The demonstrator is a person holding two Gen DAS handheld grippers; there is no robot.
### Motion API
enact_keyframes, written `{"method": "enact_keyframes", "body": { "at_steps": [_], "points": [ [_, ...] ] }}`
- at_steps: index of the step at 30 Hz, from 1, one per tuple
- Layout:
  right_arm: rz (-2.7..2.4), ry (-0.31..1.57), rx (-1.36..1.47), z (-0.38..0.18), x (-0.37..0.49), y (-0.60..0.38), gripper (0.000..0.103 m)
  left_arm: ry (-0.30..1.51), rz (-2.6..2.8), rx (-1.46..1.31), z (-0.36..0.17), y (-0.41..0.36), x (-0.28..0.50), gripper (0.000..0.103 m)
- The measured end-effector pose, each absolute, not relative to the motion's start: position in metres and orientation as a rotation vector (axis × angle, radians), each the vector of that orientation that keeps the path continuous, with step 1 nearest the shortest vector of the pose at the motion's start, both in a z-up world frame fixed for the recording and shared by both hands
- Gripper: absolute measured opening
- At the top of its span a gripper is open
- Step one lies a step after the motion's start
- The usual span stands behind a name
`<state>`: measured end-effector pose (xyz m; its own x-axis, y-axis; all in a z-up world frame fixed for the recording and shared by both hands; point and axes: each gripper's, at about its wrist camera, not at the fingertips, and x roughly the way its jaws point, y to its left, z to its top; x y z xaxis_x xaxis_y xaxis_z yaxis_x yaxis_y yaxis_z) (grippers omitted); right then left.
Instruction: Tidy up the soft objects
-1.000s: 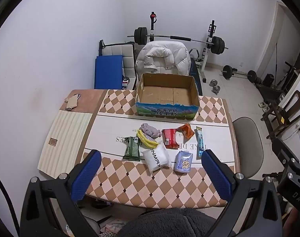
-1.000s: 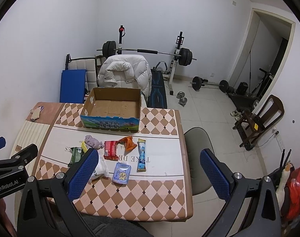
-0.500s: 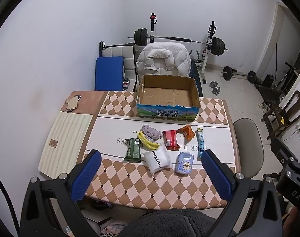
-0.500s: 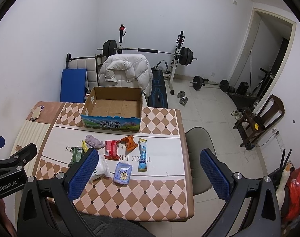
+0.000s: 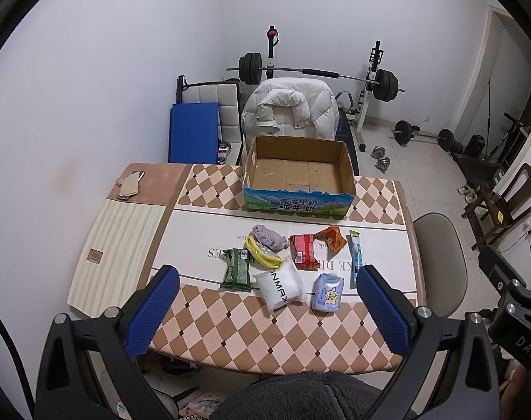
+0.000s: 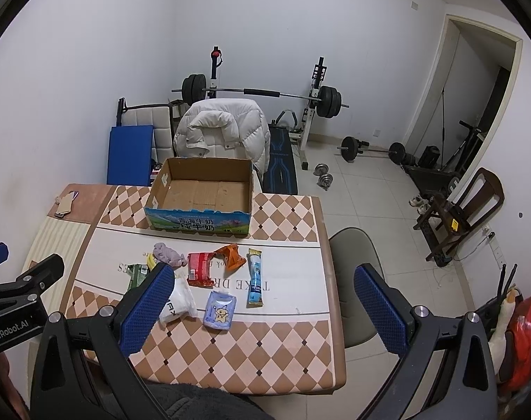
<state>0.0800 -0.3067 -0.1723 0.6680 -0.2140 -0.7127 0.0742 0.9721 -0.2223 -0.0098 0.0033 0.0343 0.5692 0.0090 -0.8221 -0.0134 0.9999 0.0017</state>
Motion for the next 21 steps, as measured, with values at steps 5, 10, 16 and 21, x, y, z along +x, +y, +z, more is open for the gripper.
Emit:
{"method": "enact_keyframes", "body": {
  "at_steps": [5, 10, 16, 21],
  "points": [
    [-0.168, 0.83, -0.191, -0.186, 0.095, -0.311, 0.103, 1.001, 0.071, 0.007, 0.015, 0.021, 0.036, 0.103],
    [-0.106, 1.076, -0.082, -0.269, 0.162, -0.325, 0.103, 1.16, 0.126, 0.013, -0.069, 0.054, 0.092, 0.103],
    [-0.002, 1.339, 0.077, -0.433, 0.251, -0.328, 0.103, 1.287, -0.106, 0.405, -0.193, 0.01, 0.14, 0.103],
    [0.058, 1.467, 0.186, -0.536, 0.283, -0.307, 0.103, 1.304, -0.402, 0.771, -0.285, -0.043, 0.141, 0.103]
  ]
}}
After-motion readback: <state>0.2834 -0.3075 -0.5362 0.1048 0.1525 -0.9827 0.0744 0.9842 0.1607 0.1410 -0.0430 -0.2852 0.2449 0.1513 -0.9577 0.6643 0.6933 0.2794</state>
